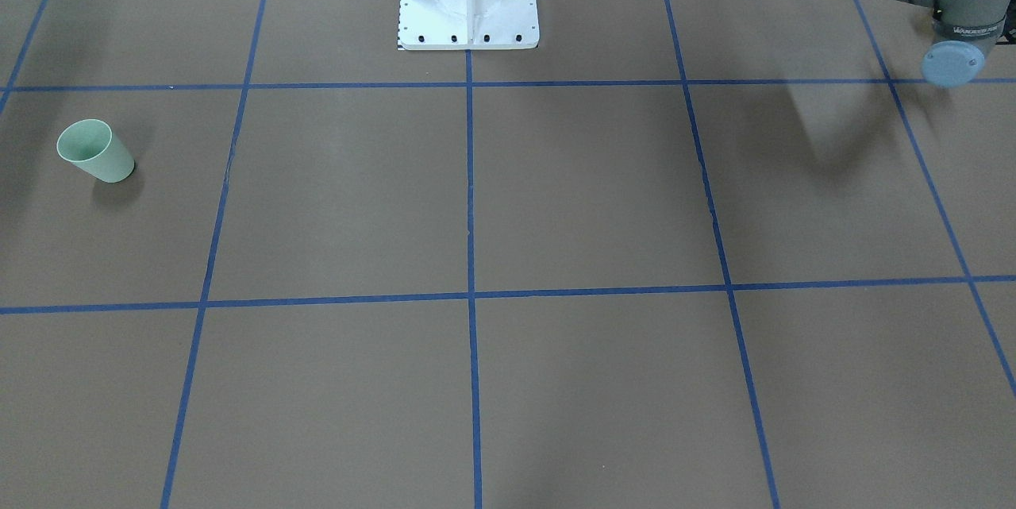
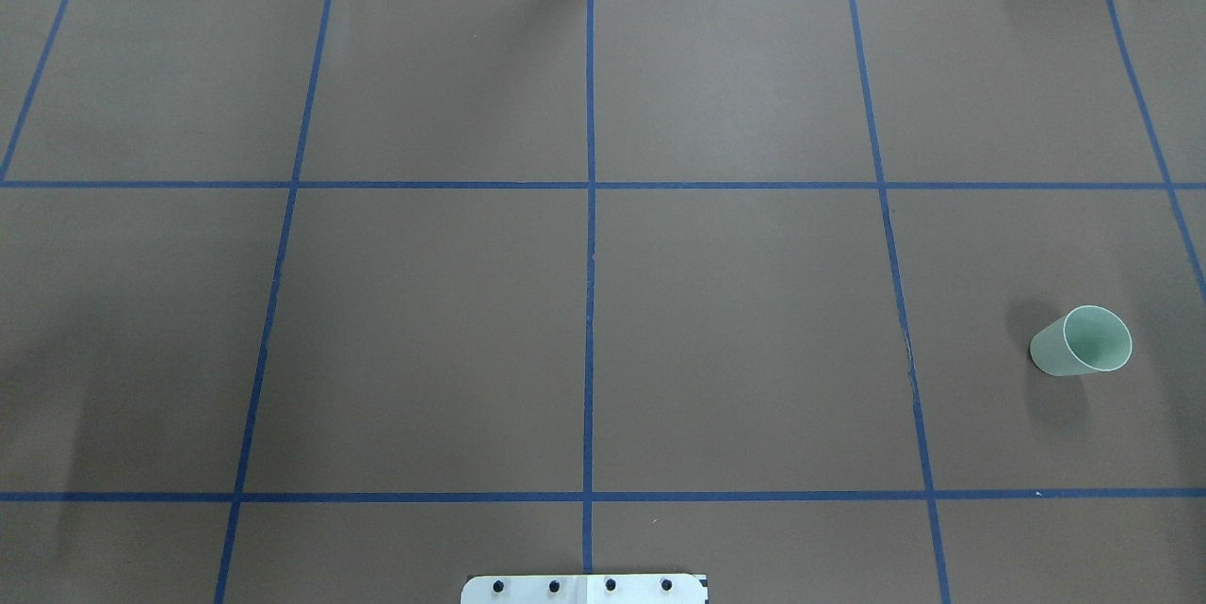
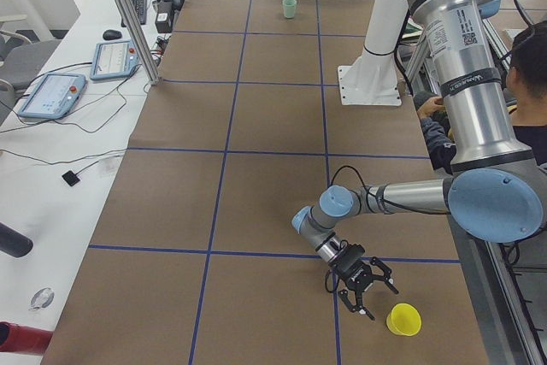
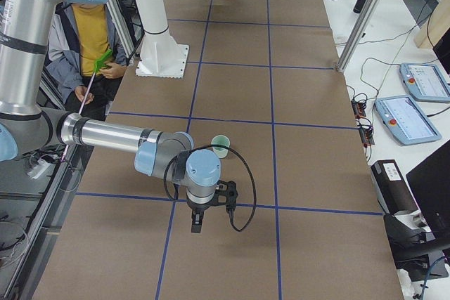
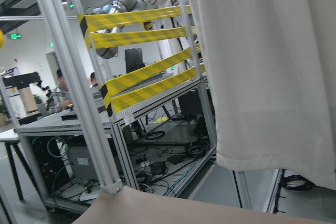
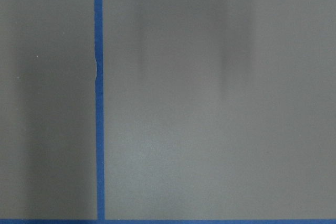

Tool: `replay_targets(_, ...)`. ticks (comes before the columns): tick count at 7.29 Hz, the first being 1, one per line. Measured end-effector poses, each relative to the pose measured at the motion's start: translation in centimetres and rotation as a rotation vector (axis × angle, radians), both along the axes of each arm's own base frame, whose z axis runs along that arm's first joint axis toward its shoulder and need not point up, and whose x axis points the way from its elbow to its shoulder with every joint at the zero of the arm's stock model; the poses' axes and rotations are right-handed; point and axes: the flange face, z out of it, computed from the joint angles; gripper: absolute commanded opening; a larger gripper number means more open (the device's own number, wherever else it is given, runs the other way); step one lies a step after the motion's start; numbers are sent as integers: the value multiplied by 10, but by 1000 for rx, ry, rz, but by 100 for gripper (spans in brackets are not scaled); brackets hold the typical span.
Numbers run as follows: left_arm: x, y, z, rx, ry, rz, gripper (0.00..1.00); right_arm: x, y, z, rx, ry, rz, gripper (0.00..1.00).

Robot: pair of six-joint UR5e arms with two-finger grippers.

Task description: Transfer and stack yellow cup on green cup

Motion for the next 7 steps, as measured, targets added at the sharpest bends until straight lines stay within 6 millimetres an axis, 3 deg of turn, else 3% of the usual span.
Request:
replay_targets(5, 21, 5, 2, -40, -19, -71, 100, 0, -1, -1, 4, -1, -1, 100)
replay_targets(7, 20, 7, 7, -54, -39, -54, 100, 0, -1, 0, 0, -2, -1, 100)
